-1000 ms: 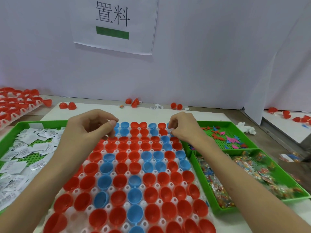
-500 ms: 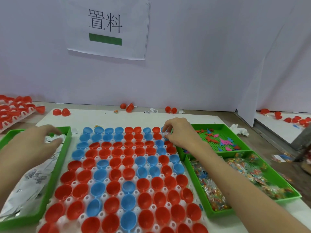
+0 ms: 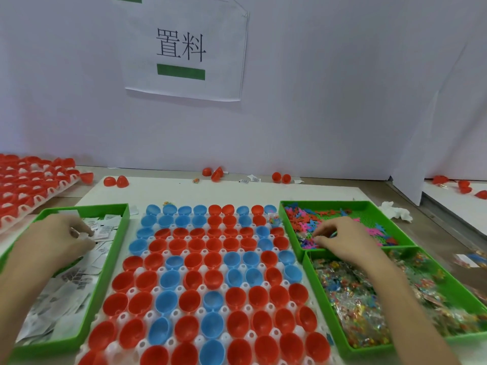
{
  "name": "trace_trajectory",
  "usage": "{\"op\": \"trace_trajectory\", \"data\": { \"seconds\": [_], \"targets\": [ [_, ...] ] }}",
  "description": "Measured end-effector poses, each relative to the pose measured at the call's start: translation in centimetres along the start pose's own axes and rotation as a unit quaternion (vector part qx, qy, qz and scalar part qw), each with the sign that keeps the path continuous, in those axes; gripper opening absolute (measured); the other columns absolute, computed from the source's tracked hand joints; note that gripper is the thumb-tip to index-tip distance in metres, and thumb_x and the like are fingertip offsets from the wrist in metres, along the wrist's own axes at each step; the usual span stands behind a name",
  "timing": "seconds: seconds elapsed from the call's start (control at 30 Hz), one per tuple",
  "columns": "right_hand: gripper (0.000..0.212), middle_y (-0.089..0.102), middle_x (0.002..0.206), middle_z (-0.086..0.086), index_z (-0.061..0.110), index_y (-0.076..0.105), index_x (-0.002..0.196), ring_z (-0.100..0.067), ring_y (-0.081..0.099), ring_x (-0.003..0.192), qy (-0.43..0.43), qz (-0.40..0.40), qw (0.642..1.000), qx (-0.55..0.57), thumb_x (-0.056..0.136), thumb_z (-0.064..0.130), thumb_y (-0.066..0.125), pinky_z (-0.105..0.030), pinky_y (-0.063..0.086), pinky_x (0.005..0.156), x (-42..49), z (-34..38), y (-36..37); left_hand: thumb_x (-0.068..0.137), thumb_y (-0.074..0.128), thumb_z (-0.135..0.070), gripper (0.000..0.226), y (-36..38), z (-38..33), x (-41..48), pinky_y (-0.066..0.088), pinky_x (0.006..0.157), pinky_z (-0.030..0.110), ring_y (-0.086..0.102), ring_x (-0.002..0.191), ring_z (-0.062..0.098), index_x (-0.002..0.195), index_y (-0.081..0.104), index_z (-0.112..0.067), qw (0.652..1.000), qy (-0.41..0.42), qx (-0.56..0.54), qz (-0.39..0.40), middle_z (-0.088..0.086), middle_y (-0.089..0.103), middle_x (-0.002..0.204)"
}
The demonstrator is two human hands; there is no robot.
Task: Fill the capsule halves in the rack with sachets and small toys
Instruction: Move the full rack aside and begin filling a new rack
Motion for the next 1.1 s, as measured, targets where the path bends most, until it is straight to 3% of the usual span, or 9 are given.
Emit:
{"op": "trace_trajectory", "data": {
  "seconds": [0.17, 0.27, 0.37, 0.43, 0.53, 0.63, 0.9, 1.0, 1.1],
  "targets": [
    [0.02, 0.07, 0.076, 0.011, 0.028, 0.072, 0.068, -0.002, 0.061, 0.076, -0.019, -0.056, 0.997, 0.043, 0.083, 0.018, 0.08, -0.015, 0.039, 0.059, -0.4, -0.1, 0.0, 0.083, 0.06, 0.012, 0.046, 1.6, 4.4, 2.1, 0.057, 0.07, 0.056, 0.062, 0.068, 0.039, 0.072, 0.061, -0.032, 0.996, -0.03, -0.068, -0.056, 0.019, 0.07, 0.08],
    [0.02, 0.069, 0.074, 0.014, 0.028, 0.073, 0.068, 0.0, 0.06, 0.074, -0.027, -0.077, 0.995, 0.053, 0.081, 0.015, 0.08, -0.015, 0.037, 0.058, -0.7, -0.1, -0.2, 0.086, 0.055, 0.012, 0.047, 2.3, 6.6, 2.9, 0.059, 0.058, 0.04, 0.063, 0.058, 0.032, 0.075, 0.065, -0.032, 0.992, -0.026, -0.099, -0.078, 0.006, 0.073, 0.078],
    [0.016, 0.067, 0.079, 0.017, 0.028, 0.072, 0.072, 0.001, 0.059, 0.076, -0.024, -0.068, 0.996, 0.058, 0.082, 0.018, 0.08, -0.015, 0.036, 0.059, -0.8, -0.1, -0.1, 0.093, 0.056, 0.004, 0.039, 1.9, 7.4, 3.5, 0.056, 0.083, 0.058, 0.067, 0.082, 0.04, 0.086, 0.067, -0.032, 0.99, 0.014, -0.128, -0.06, 0.018, 0.072, 0.098],
    [0.013, 0.068, 0.085, 0.013, 0.028, 0.07, 0.086, -0.001, 0.06, 0.078, -0.018, -0.053, 0.996, 0.068, 0.084, 0.019, 0.079, -0.016, 0.038, 0.061, -0.8, -0.1, 0.0, 0.095, 0.059, -0.011, 0.025, 0.6, 5.5, 2.3, 0.052, 0.089, 0.061, 0.068, 0.093, 0.038, 0.098, 0.069, -0.034, 0.985, 0.044, -0.154, -0.065, 0.01, 0.072, 0.105],
    [0.023, 0.07, 0.08, 0.006, 0.026, 0.068, 0.099, -0.007, 0.064, 0.075, -0.013, -0.05, 0.995, 0.089, 0.085, 0.01, 0.076, -0.018, 0.042, 0.06, -0.9, 0.0, 0.1, 0.088, 0.069, -0.026, 0.017, -1.2, -1.2, -2.5, 0.06, 0.082, 0.043, 0.074, 0.087, 0.019, 0.103, 0.071, -0.033, 0.96, 0.123, -0.231, -0.098, -0.008, 0.076, 0.097],
    [0.025, 0.071, 0.077, 0.005, 0.028, 0.069, 0.092, -0.007, 0.066, 0.073, -0.019, -0.063, 0.993, 0.101, 0.084, 0.005, 0.075, -0.018, 0.045, 0.06, -1.1, 0.1, 0.1, 0.075, 0.076, -0.033, 0.022, -1.3, -7.8, -7.7, 0.06, 0.066, 0.025, 0.075, 0.071, 0.012, 0.097, 0.074, -0.033, 0.938, 0.2, -0.279, -0.037, -0.009, 0.076, 0.086],
    [0.024, 0.067, 0.082, 0.01, 0.032, 0.071, 0.086, -0.013, 0.066, 0.069, -0.053, -0.165, 0.98, 0.099, 0.088, 0.008, 0.07, -0.031, 0.058, 0.06, -1.6, 0.9, -0.8, 0.063, 0.077, -0.036, 0.024, -1.1, -11.7, -10.8, 0.057, 0.06, 0.022, 0.069, 0.07, 0.006, 0.087, 0.075, -0.036, 0.91, 0.209, -0.359, 0.006, -0.007, 0.075, 0.079],
    [0.023, 0.067, 0.083, 0.012, 0.029, 0.071, 0.091, -0.005, 0.065, 0.073, -0.1, -0.197, 0.968, 0.118, 0.088, 0.007, 0.07, -0.011, 0.05, 0.059, -2.4, 2.1, -1.1, 0.062, 0.078, -0.039, 0.029, -1.3, -11.2, -11.1, 0.053, 0.055, 0.014, 0.069, 0.068, 0.006, 0.09, 0.075, -0.031, 0.899, 0.201, -0.39, 0.014, -0.004, 0.076, 0.079],
    [0.022, 0.069, 0.082, 0.014, 0.03, 0.072, 0.093, 0.002, 0.066, 0.081, -0.155, -0.193, 0.947, 0.206, 0.087, 0.009, 0.074, -0.007, 0.05, 0.068, -4.0, 4.8, -1.2, 0.06, 0.079, -0.035, 0.031, -1.1, -11.2, -11.6, 0.057, 0.056, 0.018, 0.071, 0.061, 0.016, 0.09, 0.076, -0.027, 0.882, 0.186, -0.432, 0.04, 0.002, 0.076, 0.077]
  ]
}}
Point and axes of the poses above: each hand's wrist, its own x-axis towards the middle knuckle, its own y-axis out of the palm, z = x × y, the point moved 1 cm from there along x, towards the middle knuckle
